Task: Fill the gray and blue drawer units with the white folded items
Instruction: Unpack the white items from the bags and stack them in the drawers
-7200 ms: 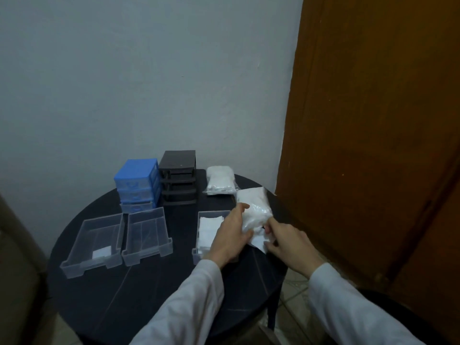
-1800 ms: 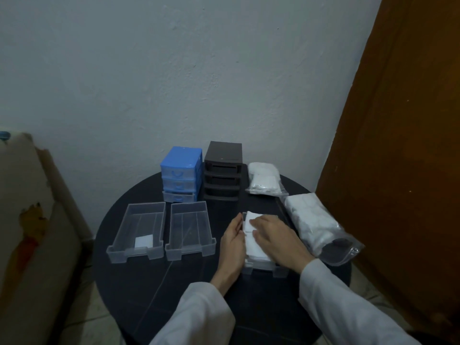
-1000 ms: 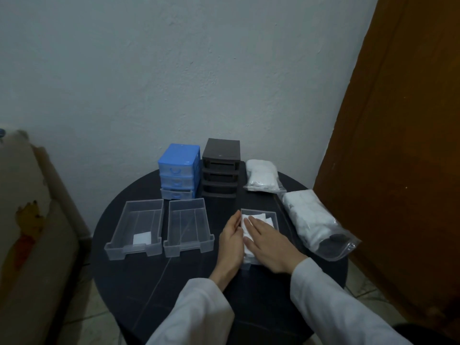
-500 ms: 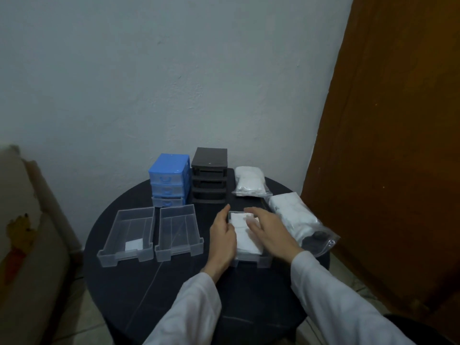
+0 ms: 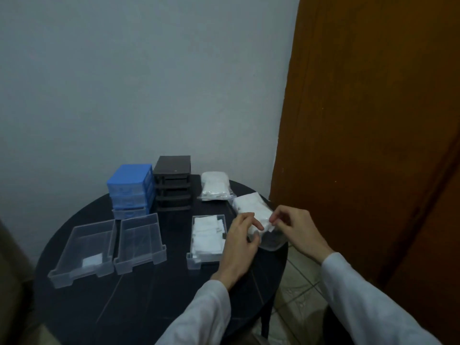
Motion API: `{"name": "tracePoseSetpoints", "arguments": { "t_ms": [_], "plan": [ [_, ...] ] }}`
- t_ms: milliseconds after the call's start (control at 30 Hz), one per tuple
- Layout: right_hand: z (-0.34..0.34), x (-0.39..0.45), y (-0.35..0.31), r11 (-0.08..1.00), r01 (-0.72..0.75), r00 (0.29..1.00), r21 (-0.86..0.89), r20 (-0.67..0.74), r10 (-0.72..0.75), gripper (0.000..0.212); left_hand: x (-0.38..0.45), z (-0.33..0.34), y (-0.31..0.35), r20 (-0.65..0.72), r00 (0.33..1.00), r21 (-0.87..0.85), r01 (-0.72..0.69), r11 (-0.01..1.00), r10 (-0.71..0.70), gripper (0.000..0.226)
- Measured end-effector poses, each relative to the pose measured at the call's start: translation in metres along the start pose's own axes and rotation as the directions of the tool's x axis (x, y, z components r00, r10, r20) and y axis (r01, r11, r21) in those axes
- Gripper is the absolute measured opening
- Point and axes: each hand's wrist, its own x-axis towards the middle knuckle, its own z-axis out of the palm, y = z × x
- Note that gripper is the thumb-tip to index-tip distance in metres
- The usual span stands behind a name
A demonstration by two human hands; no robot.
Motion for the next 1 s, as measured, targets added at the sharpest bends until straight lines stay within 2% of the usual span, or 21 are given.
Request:
{"name": "tracePoseSetpoints", "arguments": {
  "t_ms": [100,267,400,500,600,767,1000],
  "plan": [
    [-0.002,-0.010,0.013,0.999,-0.035,0.998,-0.023,0.057,0.036,0.016,-0.001,0.011,-0.002,0.053,0.998,0.052,0.011,0.999,-0.013,0.011],
    [0.007,-0.015,0.026,0.996,-0.093,0.989,-0.015,0.112,0.094,0.020,-0.001,0.020,-0.003,0.083,0.996,0.104,0.037,0.994,-0.045,0.033],
    [0.019,-0.012,0.026,0.994,-0.111,0.993,0.022,0.049,0.110,0.026,0.001,0.024,-0.003,0.073,0.996,0.068,0.044,0.997,-0.049,0.043],
    [0.029,-0.008,0.023,0.987,-0.148,0.989,0.067,0.019,0.147,0.029,0.002,0.026,-0.004,0.027,0.993,-0.010,0.115,0.993,-0.115,0.042],
    [0.038,-0.002,0.023,0.970,-0.211,0.976,0.117,-0.032,0.216,0.027,0.001,0.026,-0.005,0.010,0.986,-0.081,0.165,0.983,-0.164,0.040],
    [0.049,0.004,0.025,0.943,-0.290,0.942,0.162,-0.127,0.311,0.024,0.003,0.025,-0.006,0.026,0.980,-0.090,0.201,0.976,-0.199,0.047],
    [0.041,0.000,0.025,0.944,-0.295,0.943,0.149,-0.114,0.313,0.027,0.003,0.022,0.000,0.014,0.974,-0.092,0.225,0.970,-0.224,0.048]
  ]
}}
